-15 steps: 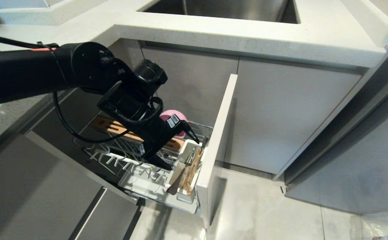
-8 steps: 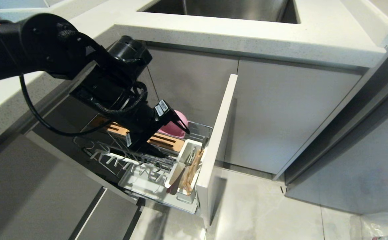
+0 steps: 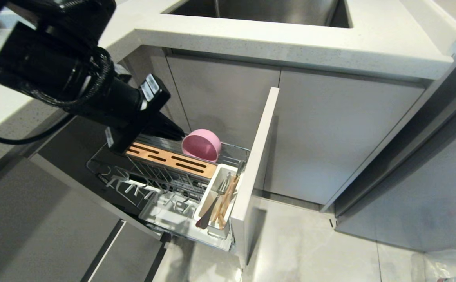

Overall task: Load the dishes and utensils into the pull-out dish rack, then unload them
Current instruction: Pick up the plate and place it in the cupboard

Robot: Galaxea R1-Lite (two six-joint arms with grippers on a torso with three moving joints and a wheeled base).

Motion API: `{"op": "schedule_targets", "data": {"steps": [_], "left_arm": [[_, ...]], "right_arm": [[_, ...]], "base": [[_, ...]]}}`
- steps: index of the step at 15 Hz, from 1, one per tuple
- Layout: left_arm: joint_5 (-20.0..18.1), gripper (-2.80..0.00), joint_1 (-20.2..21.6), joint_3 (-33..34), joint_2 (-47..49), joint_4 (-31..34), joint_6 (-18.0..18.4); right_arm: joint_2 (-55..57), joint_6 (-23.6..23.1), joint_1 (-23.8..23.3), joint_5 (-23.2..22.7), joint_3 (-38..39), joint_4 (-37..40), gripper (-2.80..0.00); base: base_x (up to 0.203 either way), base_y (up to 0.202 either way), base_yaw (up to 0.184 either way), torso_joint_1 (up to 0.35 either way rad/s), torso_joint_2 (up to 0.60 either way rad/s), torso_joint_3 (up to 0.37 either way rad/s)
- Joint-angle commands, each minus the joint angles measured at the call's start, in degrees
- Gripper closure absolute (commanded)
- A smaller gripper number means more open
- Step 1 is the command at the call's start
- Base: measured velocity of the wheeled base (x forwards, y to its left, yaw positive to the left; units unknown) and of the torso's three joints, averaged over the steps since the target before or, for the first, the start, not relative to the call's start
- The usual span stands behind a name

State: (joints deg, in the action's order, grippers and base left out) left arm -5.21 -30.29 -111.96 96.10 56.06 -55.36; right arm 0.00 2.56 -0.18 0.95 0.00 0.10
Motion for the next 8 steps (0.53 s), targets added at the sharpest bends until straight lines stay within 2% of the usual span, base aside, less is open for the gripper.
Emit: {"op": "schedule_targets", "data": {"steps": [1, 3, 5, 8], "left_arm": [[3.8, 0.0, 0.18, 0.02, -5.02, -0.27, 1.01], [10.36, 0.0, 1.68, 0.05, -8.43, -1.55, 5.33], [14.0, 0.0, 4.31, 0.07, -11.14, -2.27, 10.3], [19.36, 0.0, 11.59, 0.11, -14.55, -3.13, 19.97]], "right_arm": [[0.0, 0.07, 0.01, 0.02, 0.09, -0.01, 0.0], [0.0, 0.06, 0.01, 0.02, 0.09, -0.01, 0.0], [0.0, 0.02, 0.01, 0.02, 0.09, -0.01, 0.0], [0.0, 0.05, 0.01, 0.02, 0.09, -0.01, 0.0]], "base": [[0.0, 0.0, 0.0, 0.0, 0.0, 0.0], [0.0, 0.0, 0.0, 0.0, 0.0, 0.0], [0.0, 0.0, 0.0, 0.0, 0.0, 0.0], [0.0, 0.0, 0.0, 0.0, 0.0, 0.0]]}}
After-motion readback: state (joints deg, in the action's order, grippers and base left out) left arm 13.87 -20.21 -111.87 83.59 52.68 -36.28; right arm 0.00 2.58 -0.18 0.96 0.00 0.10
